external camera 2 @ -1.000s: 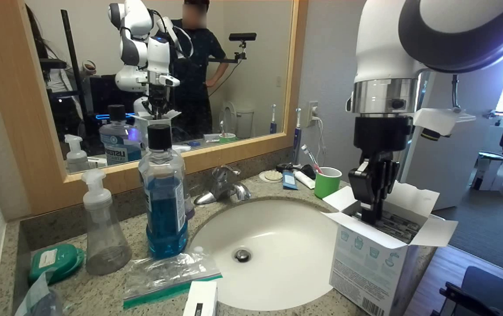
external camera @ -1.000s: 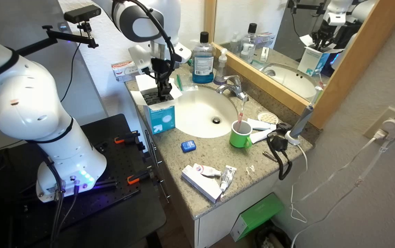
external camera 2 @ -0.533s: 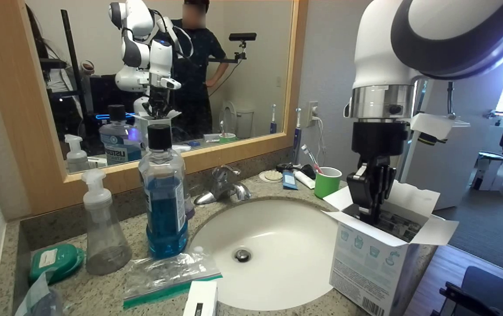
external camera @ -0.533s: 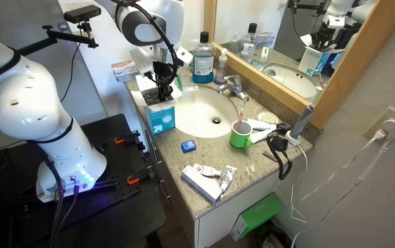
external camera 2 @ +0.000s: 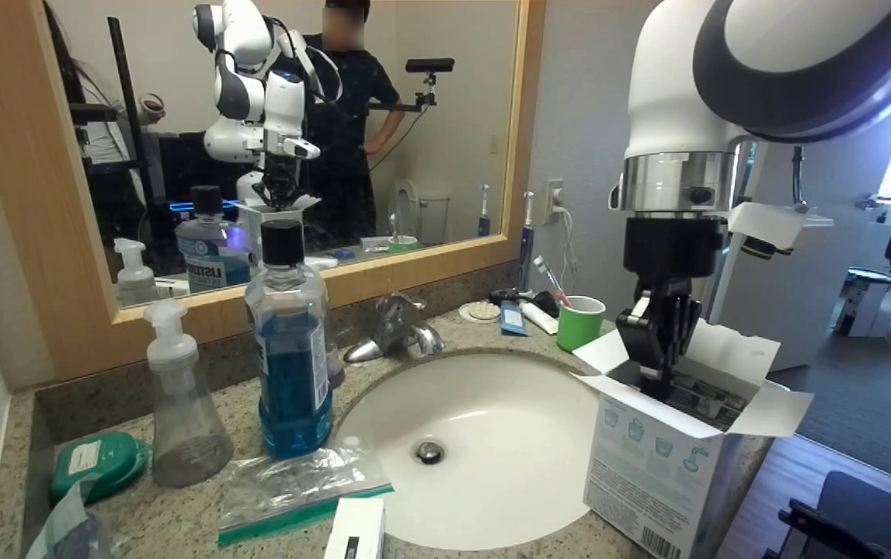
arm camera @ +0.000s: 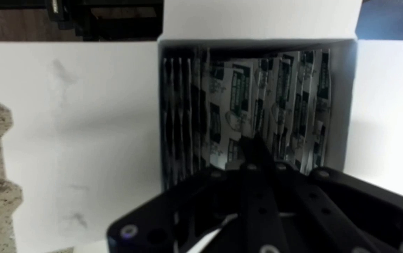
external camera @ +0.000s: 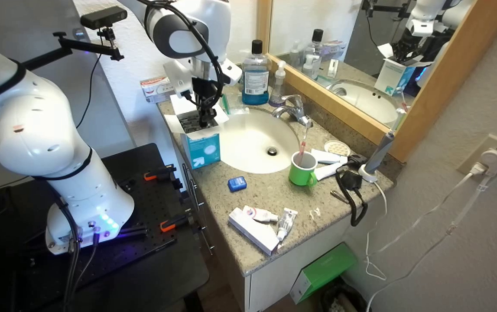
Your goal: Remove two things from the box and put them on the left of the sink
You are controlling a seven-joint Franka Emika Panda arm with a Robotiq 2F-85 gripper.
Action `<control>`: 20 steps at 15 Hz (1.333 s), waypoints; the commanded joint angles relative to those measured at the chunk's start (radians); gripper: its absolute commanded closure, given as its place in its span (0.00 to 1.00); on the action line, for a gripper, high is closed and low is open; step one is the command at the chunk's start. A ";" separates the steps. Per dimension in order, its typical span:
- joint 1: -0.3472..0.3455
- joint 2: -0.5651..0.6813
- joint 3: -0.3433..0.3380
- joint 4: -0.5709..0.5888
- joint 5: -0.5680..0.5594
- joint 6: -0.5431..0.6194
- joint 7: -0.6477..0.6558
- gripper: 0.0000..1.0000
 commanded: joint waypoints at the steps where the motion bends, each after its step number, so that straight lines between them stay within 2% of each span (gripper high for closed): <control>1: 0.001 -0.041 0.001 -0.026 -0.001 -0.003 -0.008 0.98; 6: -0.001 -0.126 0.019 -0.012 -0.042 -0.077 0.017 0.98; 12: 0.003 -0.266 0.069 0.047 -0.130 -0.228 0.053 0.98; 16: 0.007 -0.332 0.101 0.142 -0.178 -0.326 0.054 0.98; 20: 0.006 -0.334 0.122 0.270 -0.215 -0.388 0.048 0.98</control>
